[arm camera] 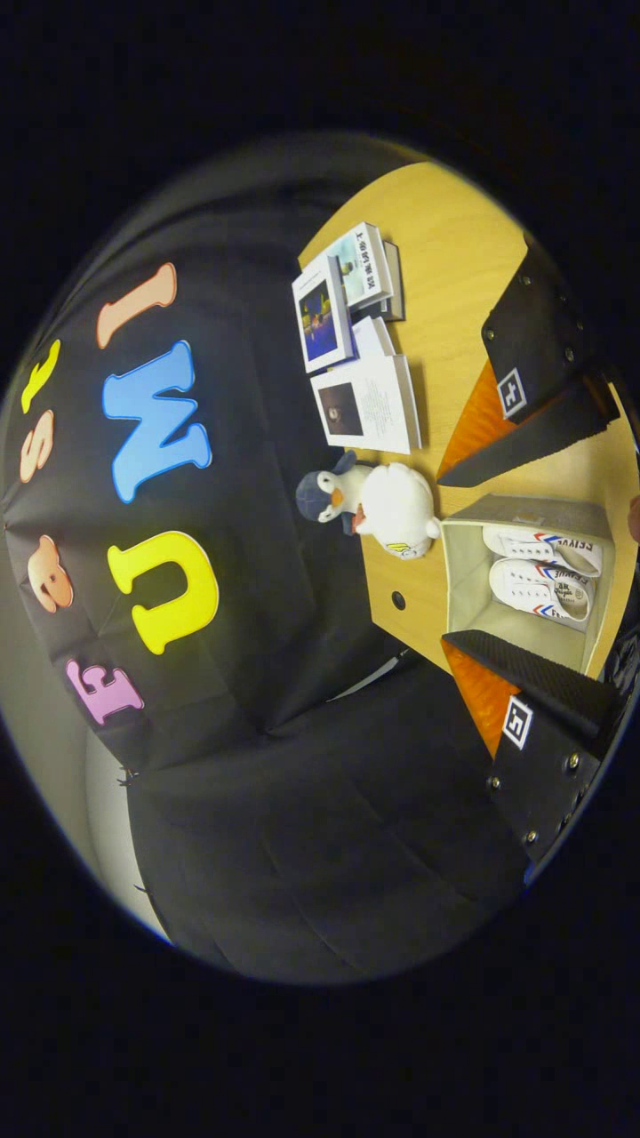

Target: Open the storage box then place both shoes into the box .Put the left shoe in first, then the right shoe, with the right side of both shoes facing outward in a uniform manner.

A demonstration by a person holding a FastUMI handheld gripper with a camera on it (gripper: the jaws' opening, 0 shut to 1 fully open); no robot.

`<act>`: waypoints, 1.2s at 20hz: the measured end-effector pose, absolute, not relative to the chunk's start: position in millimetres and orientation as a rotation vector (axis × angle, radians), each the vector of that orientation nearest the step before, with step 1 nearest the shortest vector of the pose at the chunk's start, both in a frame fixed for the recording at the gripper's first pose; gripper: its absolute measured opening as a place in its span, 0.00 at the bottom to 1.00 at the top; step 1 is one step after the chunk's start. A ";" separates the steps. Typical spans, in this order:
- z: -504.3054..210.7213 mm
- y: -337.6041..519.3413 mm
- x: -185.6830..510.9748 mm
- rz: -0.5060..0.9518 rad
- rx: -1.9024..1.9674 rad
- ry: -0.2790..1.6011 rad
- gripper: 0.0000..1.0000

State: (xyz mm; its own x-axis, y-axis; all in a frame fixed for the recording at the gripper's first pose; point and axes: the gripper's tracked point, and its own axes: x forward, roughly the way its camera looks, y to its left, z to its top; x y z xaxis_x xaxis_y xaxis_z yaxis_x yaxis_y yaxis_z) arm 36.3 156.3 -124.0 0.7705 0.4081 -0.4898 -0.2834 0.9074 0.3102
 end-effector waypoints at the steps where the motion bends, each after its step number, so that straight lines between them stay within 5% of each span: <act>1: -115.2 149.3 35.6 0.374 0.198 0.555 0.97; 24: -3.7 38.3 31.4 0.148 -0.043 0.110 0.98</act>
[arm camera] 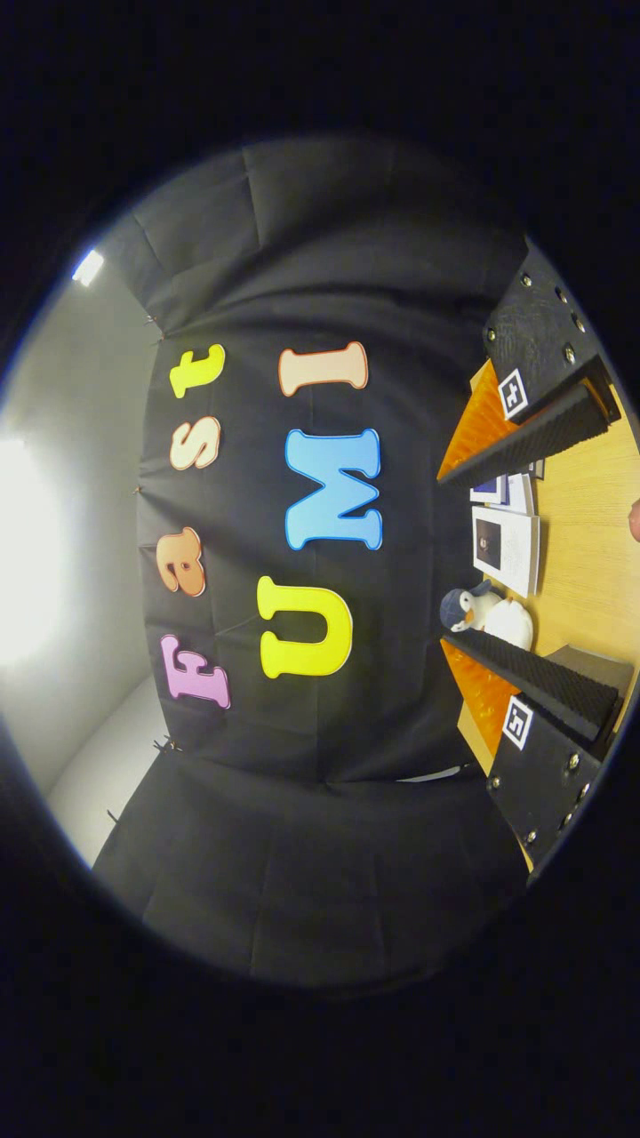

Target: Open the storage box then place both shoes into the box .Put the left shoe in first, then the right shoe, with the right side of both shoes facing outward in a uniform manner.

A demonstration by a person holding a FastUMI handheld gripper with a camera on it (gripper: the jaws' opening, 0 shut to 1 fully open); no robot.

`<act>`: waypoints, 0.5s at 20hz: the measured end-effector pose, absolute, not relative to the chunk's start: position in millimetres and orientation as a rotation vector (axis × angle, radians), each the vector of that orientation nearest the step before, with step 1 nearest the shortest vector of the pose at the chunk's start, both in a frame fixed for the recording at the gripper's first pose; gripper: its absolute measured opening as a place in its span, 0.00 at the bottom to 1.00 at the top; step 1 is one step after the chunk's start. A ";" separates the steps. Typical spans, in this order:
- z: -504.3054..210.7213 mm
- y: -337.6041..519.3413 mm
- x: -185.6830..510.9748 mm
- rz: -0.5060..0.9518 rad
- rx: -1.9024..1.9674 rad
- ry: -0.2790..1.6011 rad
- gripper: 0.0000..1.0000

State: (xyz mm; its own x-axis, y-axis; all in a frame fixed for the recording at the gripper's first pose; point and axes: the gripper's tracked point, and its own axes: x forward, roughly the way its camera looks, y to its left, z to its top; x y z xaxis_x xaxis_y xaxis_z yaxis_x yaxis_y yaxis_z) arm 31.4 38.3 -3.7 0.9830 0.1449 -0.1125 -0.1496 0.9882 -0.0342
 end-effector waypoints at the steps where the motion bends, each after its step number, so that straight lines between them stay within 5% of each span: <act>1: -3.2 39.2 32.3 0.147 -0.021 0.107 0.97; 10: -5.6 43.8 35.5 0.157 -0.014 0.118 0.97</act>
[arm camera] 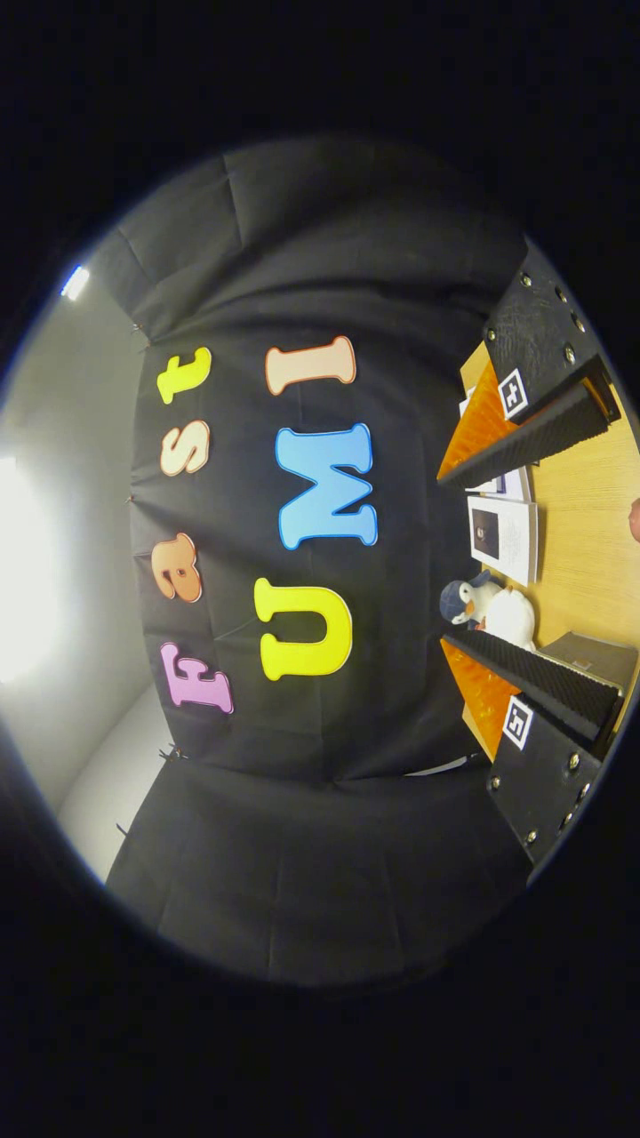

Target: Open the storage box then place both shoes into the box .Put the left shoe in first, then the right shoe, with the right side of both shoes facing outward in a uniform manner.

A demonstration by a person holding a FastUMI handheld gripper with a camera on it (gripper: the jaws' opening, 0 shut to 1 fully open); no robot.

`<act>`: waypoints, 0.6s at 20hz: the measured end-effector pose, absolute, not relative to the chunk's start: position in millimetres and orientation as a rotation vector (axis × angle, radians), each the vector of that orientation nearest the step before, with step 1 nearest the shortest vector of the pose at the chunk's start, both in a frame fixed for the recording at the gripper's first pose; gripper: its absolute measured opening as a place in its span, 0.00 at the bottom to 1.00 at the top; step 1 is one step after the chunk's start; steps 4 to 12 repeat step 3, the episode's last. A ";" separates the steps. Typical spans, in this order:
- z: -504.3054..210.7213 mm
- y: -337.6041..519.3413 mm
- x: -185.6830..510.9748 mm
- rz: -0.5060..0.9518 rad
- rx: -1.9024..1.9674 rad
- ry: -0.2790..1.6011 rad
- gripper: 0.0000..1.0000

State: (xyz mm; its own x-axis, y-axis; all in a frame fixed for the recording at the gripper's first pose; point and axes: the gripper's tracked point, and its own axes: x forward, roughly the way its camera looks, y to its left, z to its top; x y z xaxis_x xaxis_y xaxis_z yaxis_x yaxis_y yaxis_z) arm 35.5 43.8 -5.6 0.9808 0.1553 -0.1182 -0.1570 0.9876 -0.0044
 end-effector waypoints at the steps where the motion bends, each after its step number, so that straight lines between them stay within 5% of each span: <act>1: -2.4 45.7 35.1 0.160 -0.012 0.110 0.97; 12: -0.6 48.4 33.9 0.163 -0.005 0.105 0.97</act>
